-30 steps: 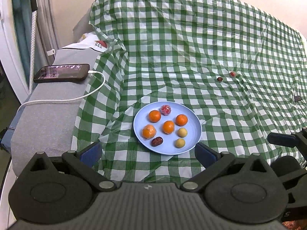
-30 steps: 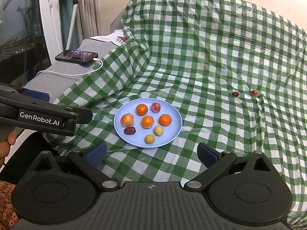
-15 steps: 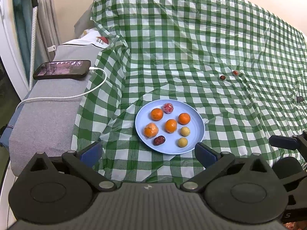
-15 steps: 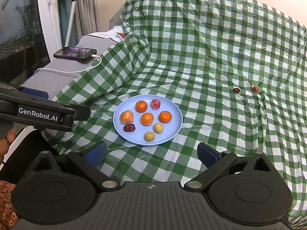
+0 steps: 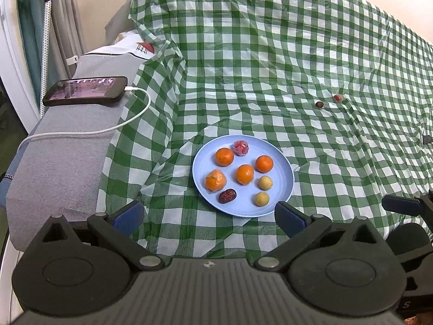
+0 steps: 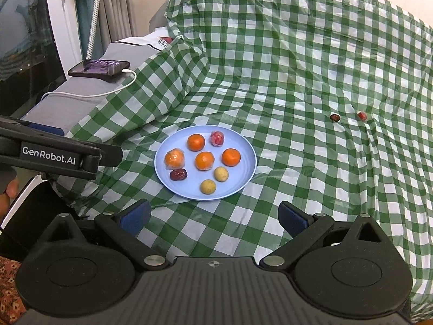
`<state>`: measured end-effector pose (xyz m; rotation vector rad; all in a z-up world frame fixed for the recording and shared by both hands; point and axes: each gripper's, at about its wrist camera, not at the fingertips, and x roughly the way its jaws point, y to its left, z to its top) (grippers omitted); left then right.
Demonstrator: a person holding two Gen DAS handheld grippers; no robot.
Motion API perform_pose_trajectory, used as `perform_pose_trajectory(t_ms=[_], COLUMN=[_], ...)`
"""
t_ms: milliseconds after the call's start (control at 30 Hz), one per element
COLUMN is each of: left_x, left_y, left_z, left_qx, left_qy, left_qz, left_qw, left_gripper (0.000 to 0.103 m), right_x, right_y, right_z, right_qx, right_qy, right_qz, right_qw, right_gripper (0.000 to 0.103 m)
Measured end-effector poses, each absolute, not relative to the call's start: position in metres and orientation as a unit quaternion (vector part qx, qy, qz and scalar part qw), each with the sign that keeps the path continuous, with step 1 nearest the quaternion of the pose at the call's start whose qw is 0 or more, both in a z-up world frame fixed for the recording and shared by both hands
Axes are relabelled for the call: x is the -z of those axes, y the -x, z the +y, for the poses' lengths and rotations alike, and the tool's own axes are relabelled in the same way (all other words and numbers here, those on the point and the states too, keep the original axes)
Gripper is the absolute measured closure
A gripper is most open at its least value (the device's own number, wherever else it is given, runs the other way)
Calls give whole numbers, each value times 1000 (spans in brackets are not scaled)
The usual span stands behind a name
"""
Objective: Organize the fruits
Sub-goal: 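Withdraw both open tools from the plate, then grasp a red date with the left tool while the right tool grasps a red lychee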
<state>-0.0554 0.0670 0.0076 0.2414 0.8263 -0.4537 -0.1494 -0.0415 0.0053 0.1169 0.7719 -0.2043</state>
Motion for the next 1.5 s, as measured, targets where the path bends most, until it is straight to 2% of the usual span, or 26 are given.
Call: perform_pose_trajectory(t_ms=[567, 900, 1167, 1500], left_x=[-4, 0, 6, 40], left_y=[39, 18, -12, -79], left_z=[44, 1, -72, -237], left_qx=[222, 235, 269, 362], left_qy=[-130, -146, -161, -187], left_qz=[404, 405, 398, 357], left_qw=[878, 872, 862, 840], left_gripper=[0, 0, 0, 0], right_x=[3, 12, 17, 34], right_y=[140, 138, 131, 84], right_z=[-71, -118, -192, -367], right_qx=[126, 168, 228, 314], right_qy=[-80, -95, -82, -65], right_qz=[382, 384, 370, 300], right_qw=[912, 903, 897, 898], right_gripper=[3, 3, 3, 4])
